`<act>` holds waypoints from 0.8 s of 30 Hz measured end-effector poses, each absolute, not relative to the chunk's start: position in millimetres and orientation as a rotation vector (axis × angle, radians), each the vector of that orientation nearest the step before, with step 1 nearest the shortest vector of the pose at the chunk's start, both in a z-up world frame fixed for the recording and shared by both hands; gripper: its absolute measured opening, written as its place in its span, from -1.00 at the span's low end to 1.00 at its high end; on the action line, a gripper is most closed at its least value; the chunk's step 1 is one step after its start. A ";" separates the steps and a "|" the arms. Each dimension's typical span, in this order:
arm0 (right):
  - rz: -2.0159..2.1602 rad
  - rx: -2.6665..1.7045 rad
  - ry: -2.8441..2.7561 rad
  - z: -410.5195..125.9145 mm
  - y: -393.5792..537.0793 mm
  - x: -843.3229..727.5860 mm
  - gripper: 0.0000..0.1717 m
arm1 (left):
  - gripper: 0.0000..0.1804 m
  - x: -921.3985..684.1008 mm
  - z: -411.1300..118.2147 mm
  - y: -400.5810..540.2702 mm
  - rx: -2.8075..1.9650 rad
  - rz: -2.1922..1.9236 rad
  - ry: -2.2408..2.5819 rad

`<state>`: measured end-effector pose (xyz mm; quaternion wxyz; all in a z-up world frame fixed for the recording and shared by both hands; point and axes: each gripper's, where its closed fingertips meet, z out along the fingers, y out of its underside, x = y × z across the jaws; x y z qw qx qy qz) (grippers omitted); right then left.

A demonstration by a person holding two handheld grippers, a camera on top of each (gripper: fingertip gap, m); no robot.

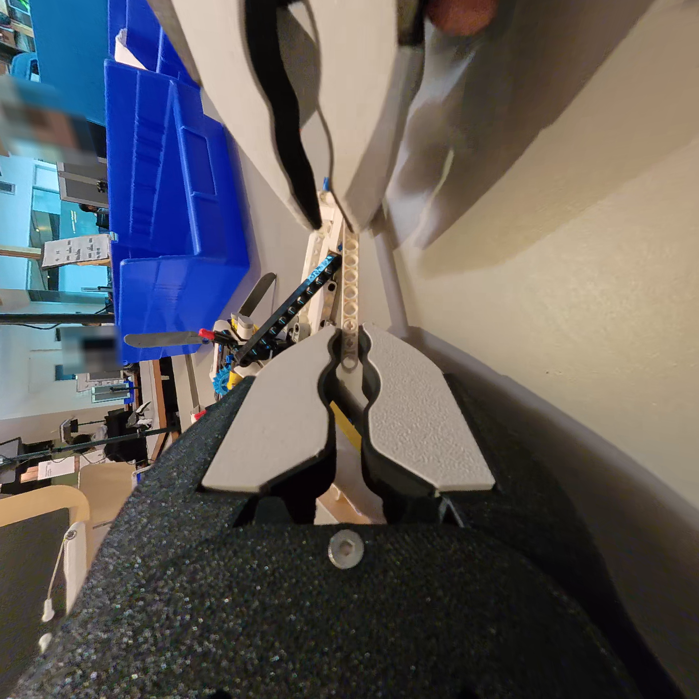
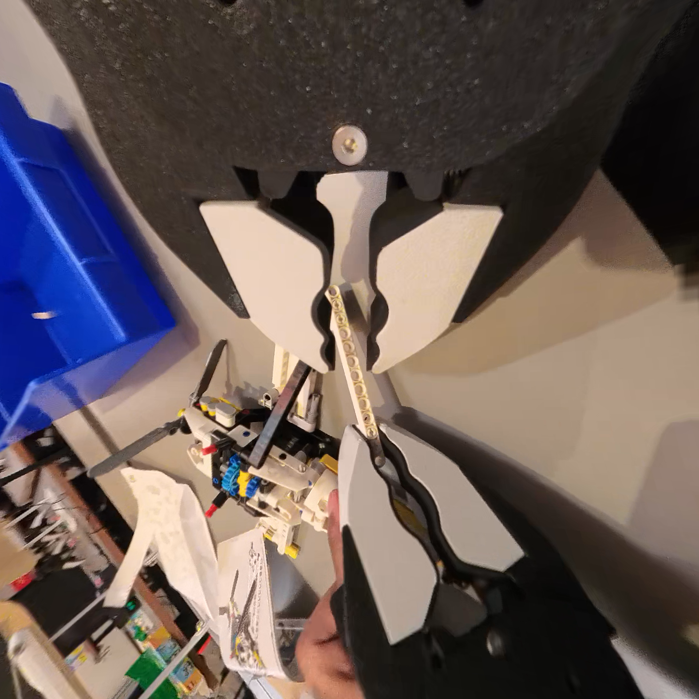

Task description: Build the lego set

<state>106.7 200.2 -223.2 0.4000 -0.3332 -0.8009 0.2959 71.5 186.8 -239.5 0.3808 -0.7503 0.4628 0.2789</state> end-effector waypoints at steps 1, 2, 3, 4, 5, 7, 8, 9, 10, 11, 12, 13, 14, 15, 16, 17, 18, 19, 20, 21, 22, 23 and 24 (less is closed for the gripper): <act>0.703 -0.813 -2.023 -225.1 200.3 105.4 -0.82 | -0.92 72.6 -238.6 187.1 -1.913 0.699 1.176; 0.662 -0.784 -2.019 -226.8 199.9 103.9 -0.81 | -0.92 74.0 -237.4 187.2 -1.909 0.685 1.171; 0.621 -0.754 -2.014 -228.2 199.3 102.2 -0.81 | -0.92 75.4 -236.1 187.3 -1.904 0.671 1.167; 0.579 -0.723 -2.008 -229.3 198.6 100.6 -0.81 | -0.91 76.7 -234.7 187.2 -1.897 0.659 1.164; 0.533 -0.692 -1.998 -230.0 198.3 98.7 -0.81 | -0.91 77.8 -233.5 187.1 -1.885 0.652 1.167; 0.449 -0.636 -1.976 -230.9 197.1 95.4 -0.81 | -0.91 79.3 -231.4 186.6 -1.858 0.647 1.176; 0.418 -0.613 -1.970 -231.7 195.7 94.4 -0.81 | -0.92 79.3 -230.7 186.2 -1.850 0.643 1.173; 0.393 -0.592 -1.965 -232.4 194.1 93.4 -0.83 | -0.91 79.8 -230.3 185.7 -1.844 0.635 1.172; 0.369 -0.570 -1.957 -232.4 192.6 92.6 -0.86 | -0.91 80.0 -230.7 184.7 -1.841 0.628 1.175; 0.346 -0.549 -1.946 -231.9 191.9 91.7 -0.88 | -0.91 80.1 -231.1 183.9 -1.836 0.624 1.178; 0.323 -0.532 -1.935 -231.3 191.6 90.9 -0.90 | -0.91 80.0 -231.4 183.3 -1.832 0.622 1.176; 0.306 -0.520 -1.929 -231.3 191.5 90.2 -0.90 | -0.91 79.4 -231.6 183.2 -1.830 0.623 1.172; 0.293 -0.512 -1.927 -232.0 191.3 89.5 -0.91 | -0.91 78.7 -231.8 183.0 -1.830 0.620 1.165; 0.282 -0.509 -1.926 -232.5 191.6 88.7 -0.91 | -0.90 78.5 -231.2 183.2 -1.830 0.612 1.151; 0.267 -0.512 -1.923 -232.9 192.7 88.0 -0.91 | -0.89 78.9 -229.5 183.3 -1.828 0.596 1.128; 0.244 -0.520 -1.925 -233.7 195.1 87.3 -0.91 | -0.83 79.7 -226.2 183.1 -1.824 0.574 1.099; 0.215 -0.530 -1.927 -234.7 198.8 86.5 -0.91 | -0.75 79.1 -221.3 182.7 -1.819 0.554 1.061; 0.185 -0.546 -1.926 -235.2 203.3 85.5 -0.91 | -0.70 77.0 -216.0 182.0 -1.819 0.536 1.016; 0.157 -0.565 -1.923 -235.5 208.0 84.7 -0.91 | -0.67 72.5 -210.1 181.4 -1.825 0.523 0.960; 0.130 -0.585 -1.923 -236.1 212.4 84.0 -0.91 | -0.65 66.0 -204.7 180.9 -1.841 0.512 0.892; 0.100 -0.601 -1.921 -236.5 216.3 83.2 -0.91 | -0.61 58.3 -201.0 180.1 -1.872 0.495 0.820; 0.069 -0.609 -1.919 -236.7 219.5 82.6 -0.91 | -0.55 51.8 -199.6 178.8 -1.915 0.464 0.752; 0.034 -0.610 -1.918 -236.8 221.8 81.9 -0.91 | -0.48 47.5 -199.9 177.1 -1.962 0.417 0.688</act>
